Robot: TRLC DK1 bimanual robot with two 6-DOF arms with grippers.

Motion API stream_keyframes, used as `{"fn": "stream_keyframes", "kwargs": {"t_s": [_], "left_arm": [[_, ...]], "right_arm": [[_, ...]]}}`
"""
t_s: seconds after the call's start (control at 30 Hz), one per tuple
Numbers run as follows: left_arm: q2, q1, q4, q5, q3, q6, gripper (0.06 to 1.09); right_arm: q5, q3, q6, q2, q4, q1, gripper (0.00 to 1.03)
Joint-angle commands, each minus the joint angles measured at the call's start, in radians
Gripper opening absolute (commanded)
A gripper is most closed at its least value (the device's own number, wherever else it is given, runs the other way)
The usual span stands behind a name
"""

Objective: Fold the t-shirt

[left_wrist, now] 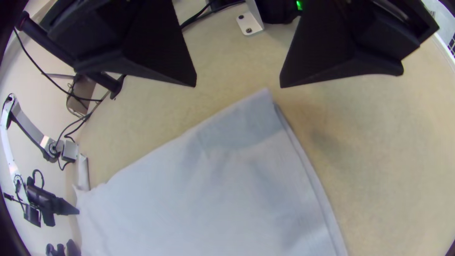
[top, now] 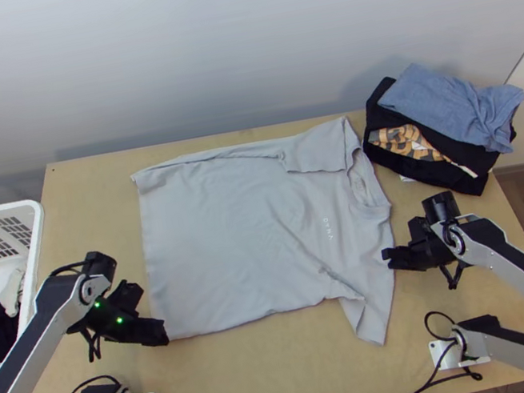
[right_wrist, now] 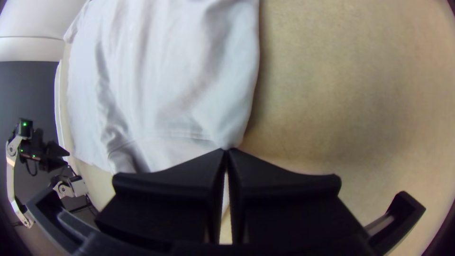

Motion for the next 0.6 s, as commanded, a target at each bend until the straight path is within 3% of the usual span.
{"fn": "stream_keyframes", "kwargs": {"t_s": [0.0,0.13,0.33,0.5,0.57], "left_arm": [[0.107,-0.009,0.04,0.0,0.001,0.019,0.91],[0.129,-0.031,0.065,0.0,0.004,0.013,0.9],[0.149,-0.061,0.129,0.0,0.003,0.01,0.62],[0.144,-0.095,0.215,-0.001,-0.028,0.013,0.1],[0.149,-0.094,0.22,-0.001,-0.03,0.013,0.09]], "right_arm": [[0.001,-0.008,0.012,-0.017,0.0,0.008,0.03],[0.003,-0.01,0.013,-0.025,-0.001,0.008,0.03],[0.003,-0.008,0.013,-0.039,-0.001,0.005,0.03],[0.004,-0.005,0.012,-0.068,-0.01,-0.014,0.03],[0.004,0.0,0.005,-0.085,-0.023,-0.056,0.03]]}}
